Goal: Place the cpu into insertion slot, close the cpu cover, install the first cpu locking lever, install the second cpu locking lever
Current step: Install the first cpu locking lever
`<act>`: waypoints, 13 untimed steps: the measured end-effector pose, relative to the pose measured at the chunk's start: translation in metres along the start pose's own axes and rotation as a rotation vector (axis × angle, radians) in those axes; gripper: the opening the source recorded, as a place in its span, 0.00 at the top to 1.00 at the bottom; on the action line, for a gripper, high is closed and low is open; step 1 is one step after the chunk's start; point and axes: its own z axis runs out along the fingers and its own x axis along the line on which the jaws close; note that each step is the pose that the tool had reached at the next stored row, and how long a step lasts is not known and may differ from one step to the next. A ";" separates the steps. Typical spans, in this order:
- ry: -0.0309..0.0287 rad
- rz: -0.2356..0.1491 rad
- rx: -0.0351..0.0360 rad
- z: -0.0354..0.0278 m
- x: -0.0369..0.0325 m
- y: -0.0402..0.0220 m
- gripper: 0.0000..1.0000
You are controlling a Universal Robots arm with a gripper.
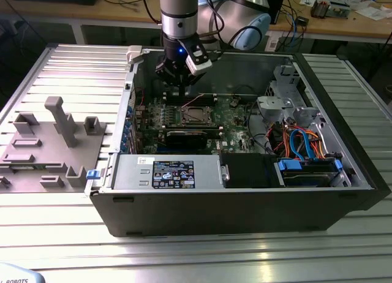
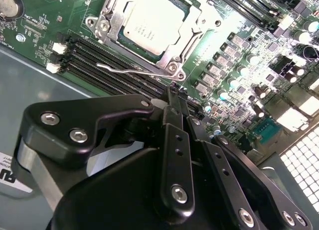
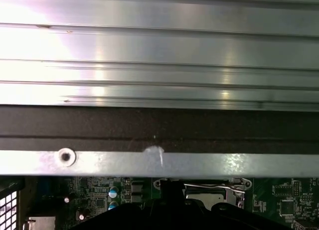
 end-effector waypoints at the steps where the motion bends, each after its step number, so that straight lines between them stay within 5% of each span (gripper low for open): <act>1: 0.0000 0.000 0.0000 0.0004 0.0000 0.0000 0.89; 13: 0.0014 0.000 0.0000 0.0112 -0.0020 0.0031 0.89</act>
